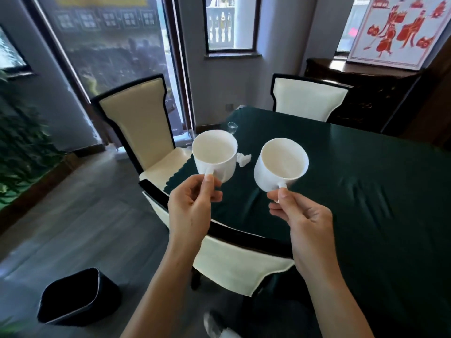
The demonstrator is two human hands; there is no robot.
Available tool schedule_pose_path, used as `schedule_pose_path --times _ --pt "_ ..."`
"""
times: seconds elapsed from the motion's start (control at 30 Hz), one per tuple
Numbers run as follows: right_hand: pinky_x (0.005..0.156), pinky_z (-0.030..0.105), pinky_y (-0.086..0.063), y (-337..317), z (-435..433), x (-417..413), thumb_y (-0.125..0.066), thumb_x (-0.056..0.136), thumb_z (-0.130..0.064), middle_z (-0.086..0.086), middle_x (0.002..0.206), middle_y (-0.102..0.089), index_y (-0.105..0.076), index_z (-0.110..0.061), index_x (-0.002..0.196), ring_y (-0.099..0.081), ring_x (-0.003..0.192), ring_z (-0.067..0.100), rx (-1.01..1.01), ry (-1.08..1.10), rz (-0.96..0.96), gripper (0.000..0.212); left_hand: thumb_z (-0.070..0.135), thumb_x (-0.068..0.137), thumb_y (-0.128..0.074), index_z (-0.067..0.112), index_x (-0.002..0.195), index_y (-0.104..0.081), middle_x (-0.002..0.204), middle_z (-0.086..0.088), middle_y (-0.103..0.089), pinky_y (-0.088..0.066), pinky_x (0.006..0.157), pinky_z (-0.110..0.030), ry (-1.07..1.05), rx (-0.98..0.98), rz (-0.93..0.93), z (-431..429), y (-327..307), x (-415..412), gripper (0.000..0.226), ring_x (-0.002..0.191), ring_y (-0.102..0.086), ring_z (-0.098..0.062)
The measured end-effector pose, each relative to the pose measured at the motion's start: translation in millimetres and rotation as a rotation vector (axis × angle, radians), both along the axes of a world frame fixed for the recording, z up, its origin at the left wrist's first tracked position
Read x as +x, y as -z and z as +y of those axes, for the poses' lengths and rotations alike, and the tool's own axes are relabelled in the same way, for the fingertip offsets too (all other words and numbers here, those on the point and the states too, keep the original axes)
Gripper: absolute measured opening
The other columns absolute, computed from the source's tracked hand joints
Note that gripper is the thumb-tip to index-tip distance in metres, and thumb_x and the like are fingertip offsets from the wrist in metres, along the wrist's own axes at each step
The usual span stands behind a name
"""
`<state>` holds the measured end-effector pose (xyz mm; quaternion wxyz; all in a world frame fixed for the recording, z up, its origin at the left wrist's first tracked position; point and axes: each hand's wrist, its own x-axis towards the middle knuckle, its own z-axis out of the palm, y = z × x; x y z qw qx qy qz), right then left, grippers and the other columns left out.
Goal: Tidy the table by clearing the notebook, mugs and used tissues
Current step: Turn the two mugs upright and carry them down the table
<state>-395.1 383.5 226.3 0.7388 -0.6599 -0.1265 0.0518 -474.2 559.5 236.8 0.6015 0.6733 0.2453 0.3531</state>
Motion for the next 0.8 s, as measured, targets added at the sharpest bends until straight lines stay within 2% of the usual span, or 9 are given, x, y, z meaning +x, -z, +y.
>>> schedule_pose_path --times 0.17,0.27,0.3,0.4,0.47,0.6,0.8 --pt "0.075 0.023 -0.062 10 60 27 -0.065 0.101 -0.025 0.001 0.093 -0.083 -0.085 -0.021 0.089 -0.078 0.083 0.016 0.002 -0.057 0.056 0.024 0.038 0.096 -0.061 0.021 0.078 -0.081 0.075 0.001 -0.080 -0.064 0.088 -0.056 -0.016 -0.020 0.091 68 8 19 0.032 0.068 -0.077 -0.015" --pt "0.073 0.022 -0.061 19 99 51 -0.065 0.101 -0.021 0.003 0.092 -0.083 -0.085 -0.020 0.085 -0.078 0.082 0.017 0.007 -0.084 0.099 0.026 0.029 0.100 -0.061 0.014 0.078 -0.079 0.072 0.003 -0.078 -0.065 0.085 -0.052 0.003 -0.024 0.128 114 15 43 0.032 0.066 -0.074 -0.015" --pt "0.074 0.022 -0.062 22 112 61 -0.065 0.101 -0.021 0.004 0.092 -0.083 -0.085 -0.019 0.085 -0.078 0.082 0.017 0.008 -0.089 0.113 0.026 0.024 0.103 -0.061 0.011 0.079 -0.079 0.073 0.002 -0.078 -0.065 0.082 -0.048 0.012 -0.028 0.139 130 17 51 0.032 0.066 -0.073 -0.015" --pt "0.074 0.024 -0.062 35 148 90 -0.065 0.101 -0.021 0.005 0.093 -0.083 -0.085 -0.016 0.085 -0.077 0.082 0.016 -0.005 -0.100 0.163 0.026 0.017 0.107 -0.059 0.008 0.080 -0.079 0.077 -0.002 -0.077 -0.061 0.069 -0.026 0.051 -0.052 0.189 174 23 72 0.035 0.067 -0.072 -0.013" --pt "0.073 0.024 -0.062 44 165 106 -0.065 0.101 -0.020 0.006 0.092 -0.083 -0.085 -0.015 0.084 -0.076 0.080 0.014 -0.019 -0.103 0.196 0.026 0.013 0.107 -0.058 0.004 0.081 -0.079 0.074 -0.002 -0.076 -0.059 0.064 -0.020 0.093 -0.069 0.230 199 23 84 0.034 0.065 -0.071 -0.012" --pt "0.073 0.026 -0.063 66 198 134 -0.065 0.101 -0.018 0.007 0.088 -0.082 -0.084 -0.013 0.079 -0.074 0.076 0.012 -0.032 -0.118 0.279 0.030 0.009 0.107 -0.057 -0.002 0.082 -0.076 0.069 0.000 -0.073 -0.060 0.060 -0.019 0.200 -0.204 0.330 246 27 114 0.033 0.060 -0.072 -0.010" --pt "0.082 0.039 -0.064 111 233 167 -0.066 0.101 -0.019 0.013 0.088 -0.081 -0.083 -0.010 0.075 -0.072 0.074 0.020 -0.138 -0.134 0.410 0.032 0.007 0.105 -0.060 -0.002 0.078 -0.075 0.068 -0.003 -0.075 -0.064 0.060 -0.025 0.313 -0.430 0.485 302 59 155 0.032 0.059 -0.075 -0.015"
